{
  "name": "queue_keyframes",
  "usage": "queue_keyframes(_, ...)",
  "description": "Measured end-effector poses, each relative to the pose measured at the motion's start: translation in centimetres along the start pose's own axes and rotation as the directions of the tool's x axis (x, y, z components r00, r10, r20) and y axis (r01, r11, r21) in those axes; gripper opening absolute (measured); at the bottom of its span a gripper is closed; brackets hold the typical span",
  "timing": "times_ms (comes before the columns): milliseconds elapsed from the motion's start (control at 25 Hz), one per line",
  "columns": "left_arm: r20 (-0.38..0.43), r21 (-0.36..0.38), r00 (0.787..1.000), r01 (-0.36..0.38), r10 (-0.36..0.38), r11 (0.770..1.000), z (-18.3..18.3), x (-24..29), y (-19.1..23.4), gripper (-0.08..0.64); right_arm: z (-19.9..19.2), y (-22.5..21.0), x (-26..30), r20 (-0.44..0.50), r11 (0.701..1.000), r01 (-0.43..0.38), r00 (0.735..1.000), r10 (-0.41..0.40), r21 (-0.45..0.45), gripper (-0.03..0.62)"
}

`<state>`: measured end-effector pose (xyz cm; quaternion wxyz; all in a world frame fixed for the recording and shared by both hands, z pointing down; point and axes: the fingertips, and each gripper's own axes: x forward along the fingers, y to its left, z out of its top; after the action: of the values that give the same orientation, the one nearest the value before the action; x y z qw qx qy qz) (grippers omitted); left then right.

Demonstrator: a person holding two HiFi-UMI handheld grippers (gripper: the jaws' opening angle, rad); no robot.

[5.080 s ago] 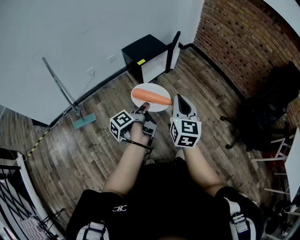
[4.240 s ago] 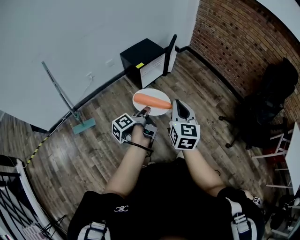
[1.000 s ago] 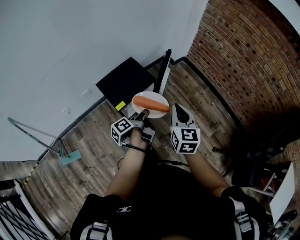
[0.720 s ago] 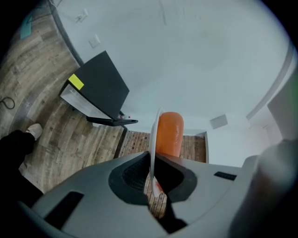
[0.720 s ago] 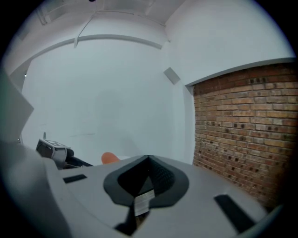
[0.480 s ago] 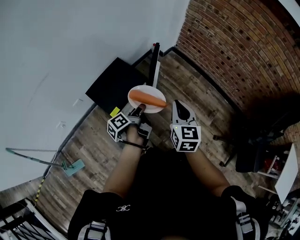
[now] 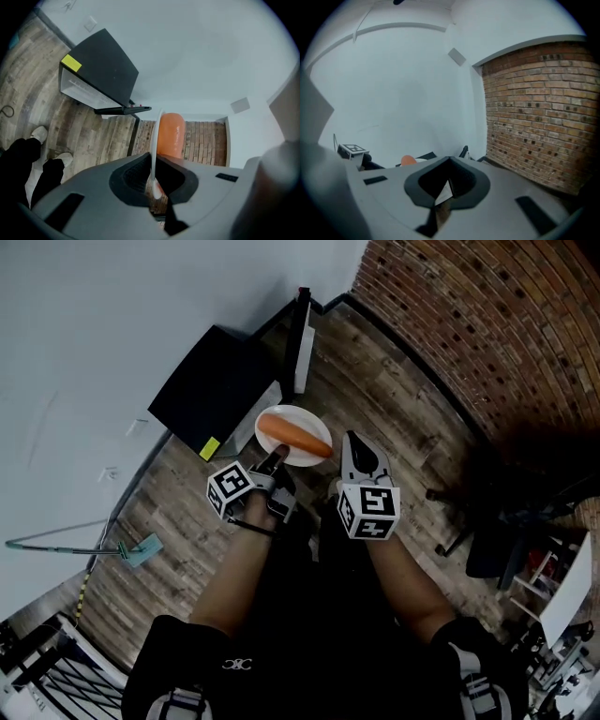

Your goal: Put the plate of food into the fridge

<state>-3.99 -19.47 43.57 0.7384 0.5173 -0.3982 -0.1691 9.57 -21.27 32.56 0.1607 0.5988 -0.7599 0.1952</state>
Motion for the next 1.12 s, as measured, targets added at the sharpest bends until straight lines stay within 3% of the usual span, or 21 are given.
queue_keyframes(280, 0.040, -0.023, 0.999, 0.007, -0.006, 1.000, -0.2, 6.7, 7.8, 0.023, -8.3, -4.0, 7.1, -0.076, 0.994, -0.103, 0.992, 0.101, -0.019, 0.013)
queue_keyframes(560, 0.166, -0.139, 0.986, 0.027, -0.004, 0.990, 2.9, 13.8, 19.5, 0.023, -17.5, -4.6, 15.2, -0.080, 0.970, -0.232, 0.971, 0.226, -0.073, 0.014)
queue_keyframes(680, 0.246, -0.182, 0.969, 0.050, -0.003, 0.982, 5.4, 15.9, 25.1, 0.025, -21.5, -4.5, 17.7, -0.080, 0.959, -0.274, 0.960, 0.269, -0.067, 0.013)
queue_keyframes(880, 0.393, -0.222, 0.920, 0.103, -0.008, 0.969, 11.1, 19.5, 34.2, 0.025, -27.6, -5.4, 23.0, -0.069, 0.959, -0.282, 0.958, 0.280, -0.029, 0.013)
queue_keyframes(1120, 0.474, -0.204, 0.880, 0.113, -0.003, 0.972, 18.9, 24.8, 42.7, 0.025, -31.3, -4.5, 30.8, 0.012, 0.944, -0.327, 0.945, 0.328, -0.041, 0.014)
